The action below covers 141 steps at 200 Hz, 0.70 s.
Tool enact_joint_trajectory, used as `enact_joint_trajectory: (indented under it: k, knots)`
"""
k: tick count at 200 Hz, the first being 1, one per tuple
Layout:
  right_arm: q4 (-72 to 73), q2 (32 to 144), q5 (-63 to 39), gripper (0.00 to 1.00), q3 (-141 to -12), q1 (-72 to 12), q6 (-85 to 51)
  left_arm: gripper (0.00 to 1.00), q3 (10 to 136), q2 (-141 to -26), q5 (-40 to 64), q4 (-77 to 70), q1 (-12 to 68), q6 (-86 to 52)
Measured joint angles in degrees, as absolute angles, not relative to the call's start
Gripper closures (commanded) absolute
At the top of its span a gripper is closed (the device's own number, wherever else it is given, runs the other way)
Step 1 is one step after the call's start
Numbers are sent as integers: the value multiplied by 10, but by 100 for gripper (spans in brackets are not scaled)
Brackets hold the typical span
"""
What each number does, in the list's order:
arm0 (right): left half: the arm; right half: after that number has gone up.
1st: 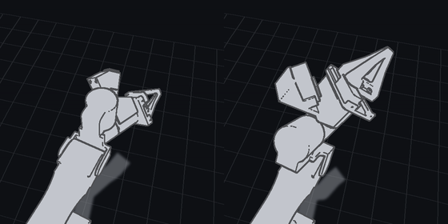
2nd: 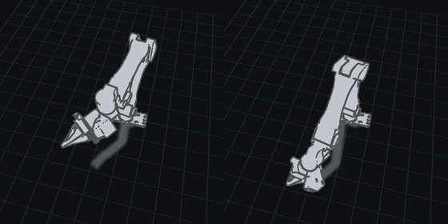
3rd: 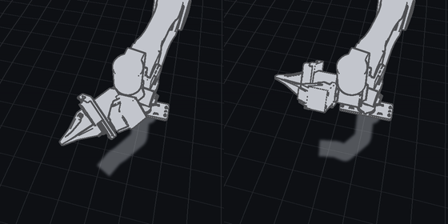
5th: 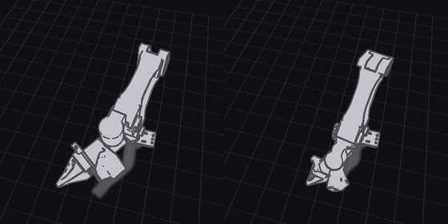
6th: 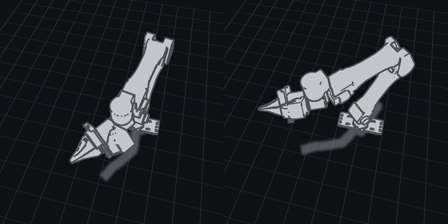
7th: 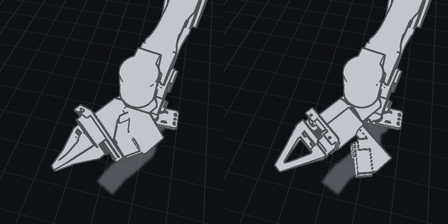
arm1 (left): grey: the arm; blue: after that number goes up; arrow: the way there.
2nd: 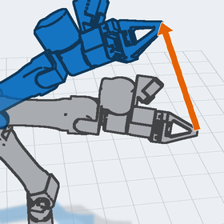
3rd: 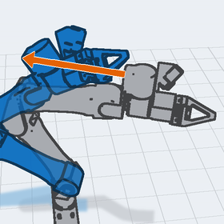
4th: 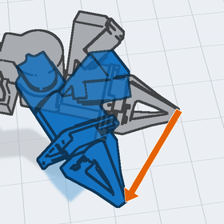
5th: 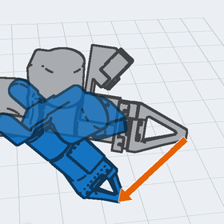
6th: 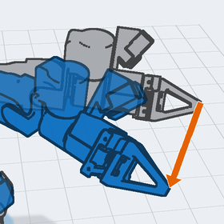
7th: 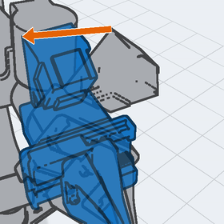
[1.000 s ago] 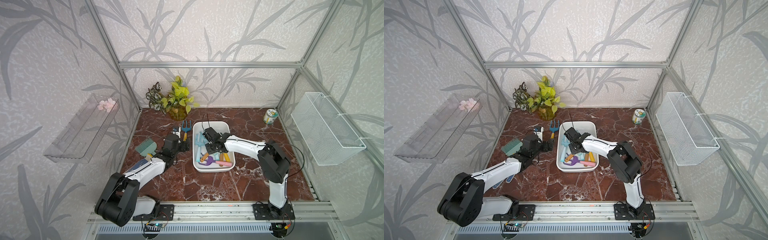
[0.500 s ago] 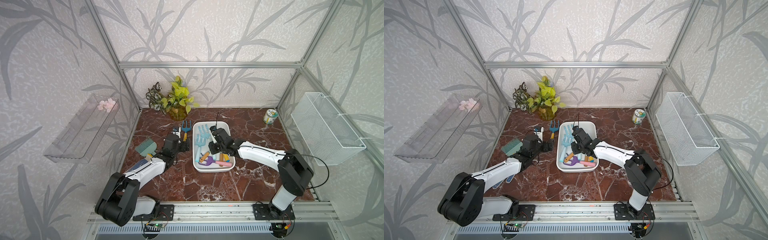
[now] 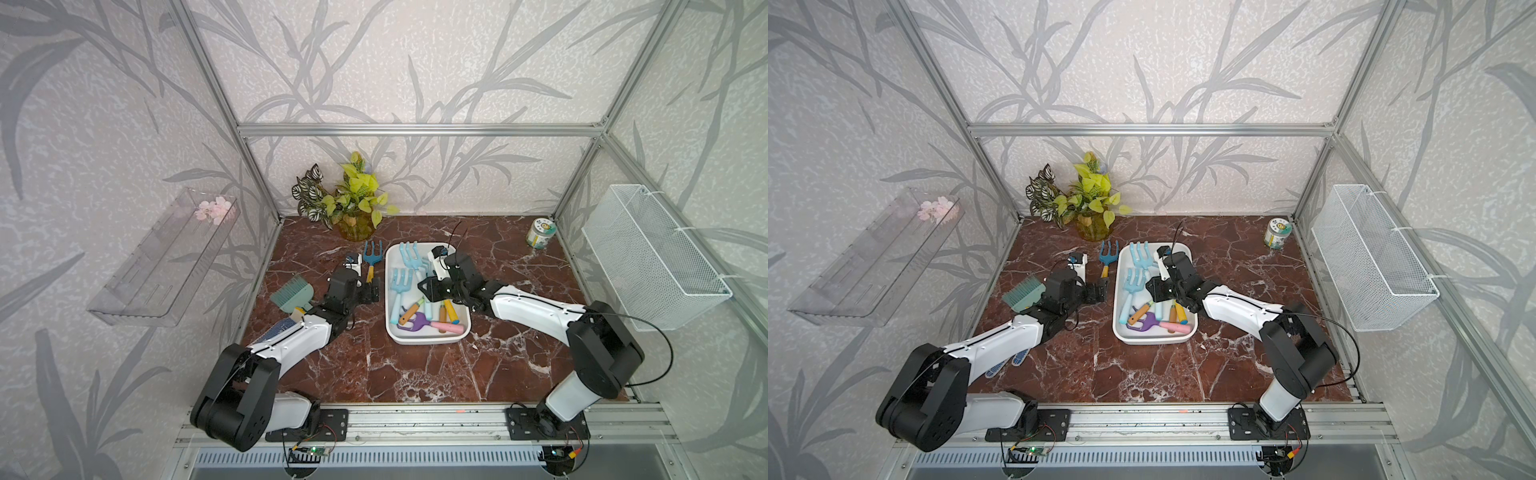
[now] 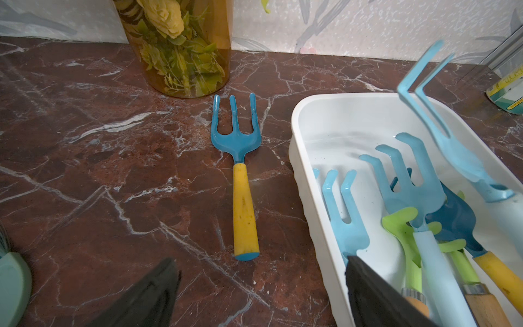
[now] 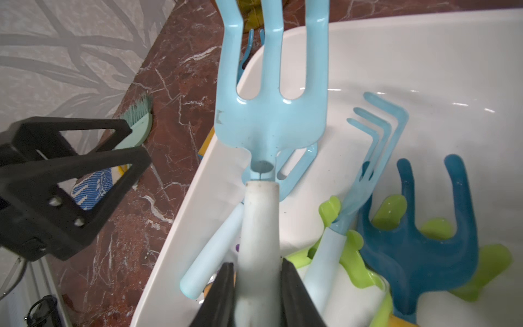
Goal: Take the hand rake out of the storage box
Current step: Pick up the rake from the storage box.
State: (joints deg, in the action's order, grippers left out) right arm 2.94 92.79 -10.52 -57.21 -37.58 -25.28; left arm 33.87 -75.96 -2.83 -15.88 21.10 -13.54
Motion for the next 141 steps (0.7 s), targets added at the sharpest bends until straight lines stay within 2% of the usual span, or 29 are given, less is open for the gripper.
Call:
enact_joint_trajectory:
  k: [74, 141]
  knots:
    - [-5, 826, -52, 83, -545, -359, -211, 7, 340, -760, -26, -158, 211, -135]
    - [-80, 783, 60, 83, -503, -279, -137, 9, 356, -771, -16, -148, 211, -133]
